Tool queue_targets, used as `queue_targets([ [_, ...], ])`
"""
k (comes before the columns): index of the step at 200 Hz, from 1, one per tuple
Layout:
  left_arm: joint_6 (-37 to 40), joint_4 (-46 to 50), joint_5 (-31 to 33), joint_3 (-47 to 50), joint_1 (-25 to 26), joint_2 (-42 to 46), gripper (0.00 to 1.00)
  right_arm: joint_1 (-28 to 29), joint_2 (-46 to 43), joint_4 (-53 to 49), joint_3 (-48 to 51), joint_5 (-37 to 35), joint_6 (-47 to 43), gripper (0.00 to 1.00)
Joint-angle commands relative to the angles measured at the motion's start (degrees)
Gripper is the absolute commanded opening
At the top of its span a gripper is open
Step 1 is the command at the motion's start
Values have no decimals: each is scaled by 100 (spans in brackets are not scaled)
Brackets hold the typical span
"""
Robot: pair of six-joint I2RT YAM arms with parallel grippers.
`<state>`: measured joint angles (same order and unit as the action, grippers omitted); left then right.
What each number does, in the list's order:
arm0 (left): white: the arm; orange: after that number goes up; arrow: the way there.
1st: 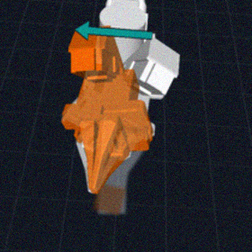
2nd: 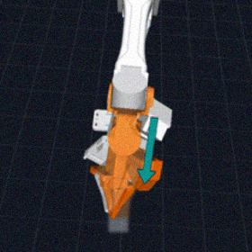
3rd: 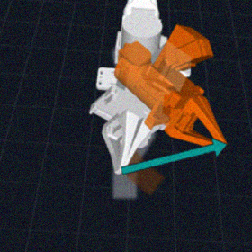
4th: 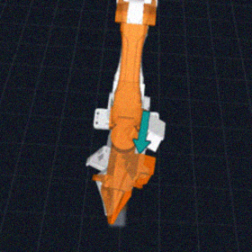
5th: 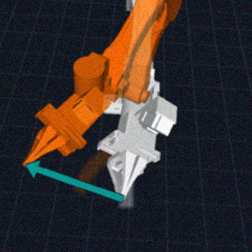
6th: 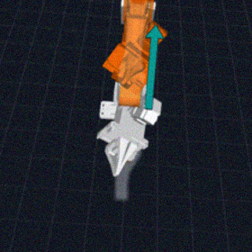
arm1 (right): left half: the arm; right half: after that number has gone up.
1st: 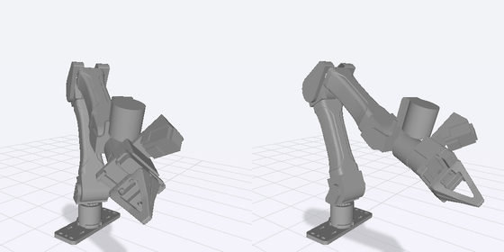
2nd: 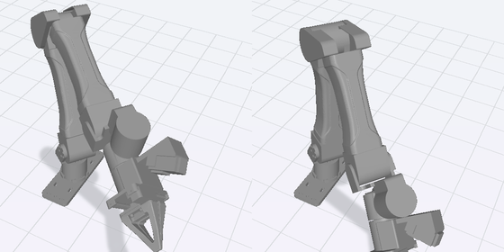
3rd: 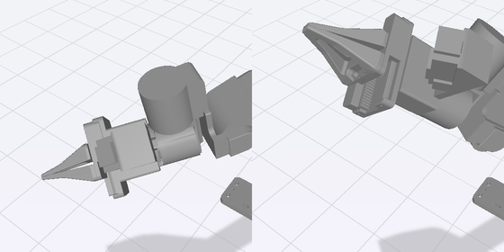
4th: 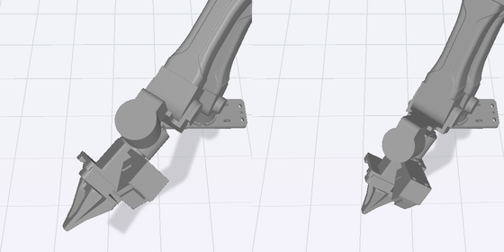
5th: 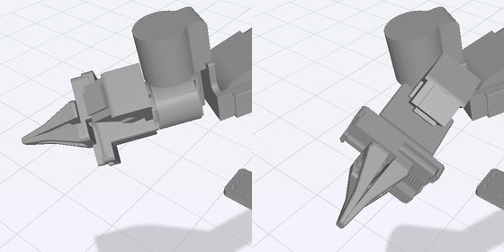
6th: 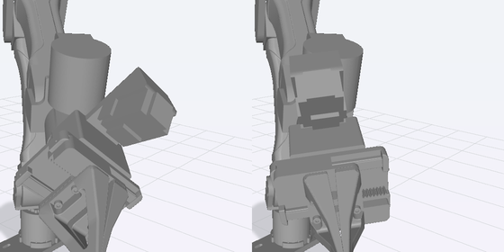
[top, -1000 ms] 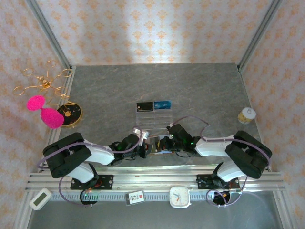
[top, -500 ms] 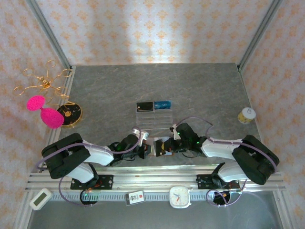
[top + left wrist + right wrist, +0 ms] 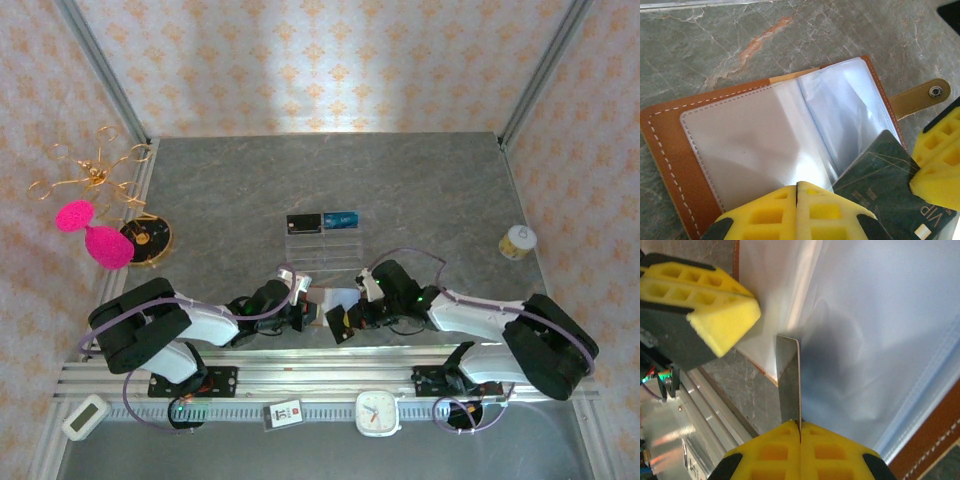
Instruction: Take the credit cards out of the card holder
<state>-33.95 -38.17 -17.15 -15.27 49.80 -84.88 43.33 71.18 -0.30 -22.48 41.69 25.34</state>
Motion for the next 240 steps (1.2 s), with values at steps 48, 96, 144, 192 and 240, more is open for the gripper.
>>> queue_targets([
  [48, -227, -331, -27, 65, -89, 336, 0, -18, -1239, -524, -314, -73, 193, 0],
  [96, -276, -557, 727, 403, -172, 2387, 14, -18, -1807, 275, -475, -886, 733, 0],
  [144, 3, -1270, 995, 802, -266, 4022, 51, -9, -1678, 2186, -495, -1264, 1231, 0],
  [192, -722, -1769, -48, 817, -1079, 4118, 57, 41, -1475, 3387, -656, -1220, 1451, 0],
  [240, -1432, -3240, -903, 898, -1289, 3220, 51, 387, -1069, 3783, -865, -1217, 1341, 0],
])
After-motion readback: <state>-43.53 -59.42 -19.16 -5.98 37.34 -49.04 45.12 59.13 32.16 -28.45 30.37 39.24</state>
